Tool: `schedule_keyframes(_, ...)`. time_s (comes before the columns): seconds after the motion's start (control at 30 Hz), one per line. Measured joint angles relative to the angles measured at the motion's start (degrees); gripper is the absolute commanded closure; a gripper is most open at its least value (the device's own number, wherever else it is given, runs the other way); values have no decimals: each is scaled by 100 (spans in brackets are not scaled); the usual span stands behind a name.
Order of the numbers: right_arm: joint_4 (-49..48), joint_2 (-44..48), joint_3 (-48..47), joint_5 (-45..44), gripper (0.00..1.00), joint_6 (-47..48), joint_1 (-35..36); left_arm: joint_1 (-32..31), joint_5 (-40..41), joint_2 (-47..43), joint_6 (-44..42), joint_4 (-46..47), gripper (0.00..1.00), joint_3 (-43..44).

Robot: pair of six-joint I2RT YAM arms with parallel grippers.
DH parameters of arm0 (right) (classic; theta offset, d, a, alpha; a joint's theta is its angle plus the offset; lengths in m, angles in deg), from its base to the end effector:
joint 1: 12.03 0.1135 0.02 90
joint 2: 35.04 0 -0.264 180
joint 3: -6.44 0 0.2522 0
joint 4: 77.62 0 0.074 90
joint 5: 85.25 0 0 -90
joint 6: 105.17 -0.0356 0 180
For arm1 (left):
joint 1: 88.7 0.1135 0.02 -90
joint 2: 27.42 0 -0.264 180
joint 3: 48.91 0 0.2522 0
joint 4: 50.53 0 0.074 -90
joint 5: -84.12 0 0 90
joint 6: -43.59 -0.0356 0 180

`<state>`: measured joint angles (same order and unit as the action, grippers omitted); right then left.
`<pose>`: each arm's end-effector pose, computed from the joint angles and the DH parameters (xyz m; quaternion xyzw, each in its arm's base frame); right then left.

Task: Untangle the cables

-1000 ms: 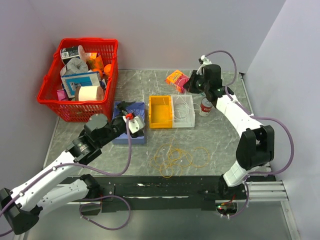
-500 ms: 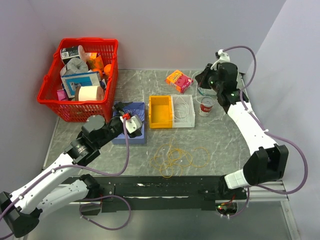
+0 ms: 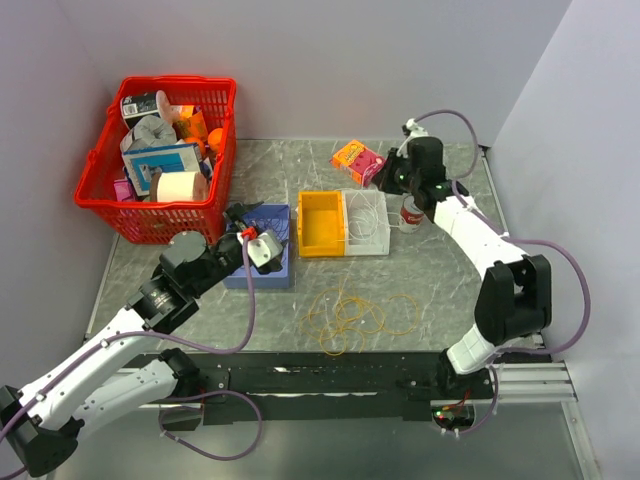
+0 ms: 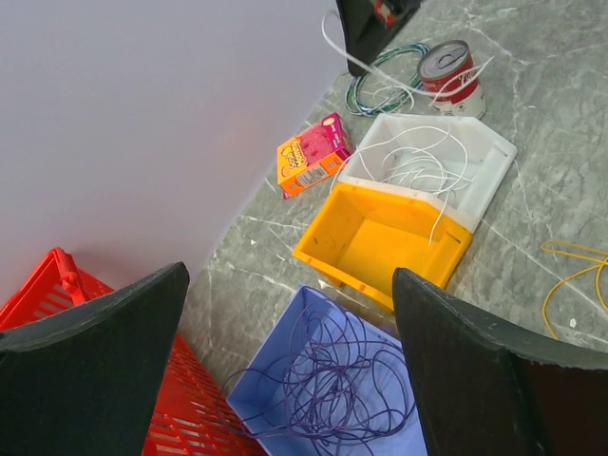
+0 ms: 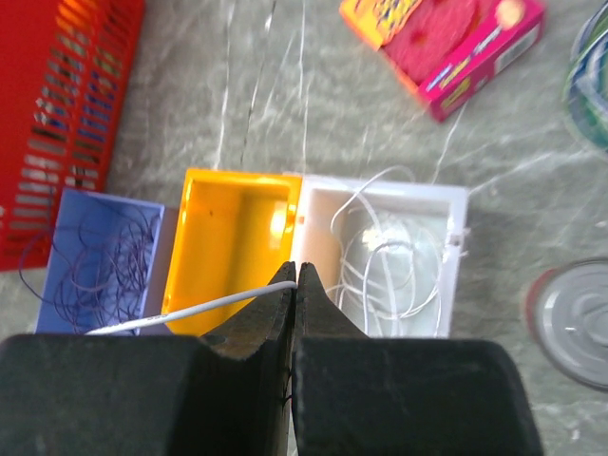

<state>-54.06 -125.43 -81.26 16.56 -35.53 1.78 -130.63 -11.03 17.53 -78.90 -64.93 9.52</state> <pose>0.3589 0.0957 0.3175 -0.0060 0.8464 0.2378 0.4764 0.1376 -0.1279 0.3570 0.4557 0.5480 -0.0896 0.6957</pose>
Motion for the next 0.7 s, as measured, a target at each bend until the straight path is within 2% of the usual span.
schedule_keyframes(0.37,232,-654,-511,-44,100,-153,219,24,0,-17,-7,33,5,-20)
schedule_keyframes(0.7,369,-1539,-527,-151,100,-278,275,42,0,-26,-4,37,5,-39)
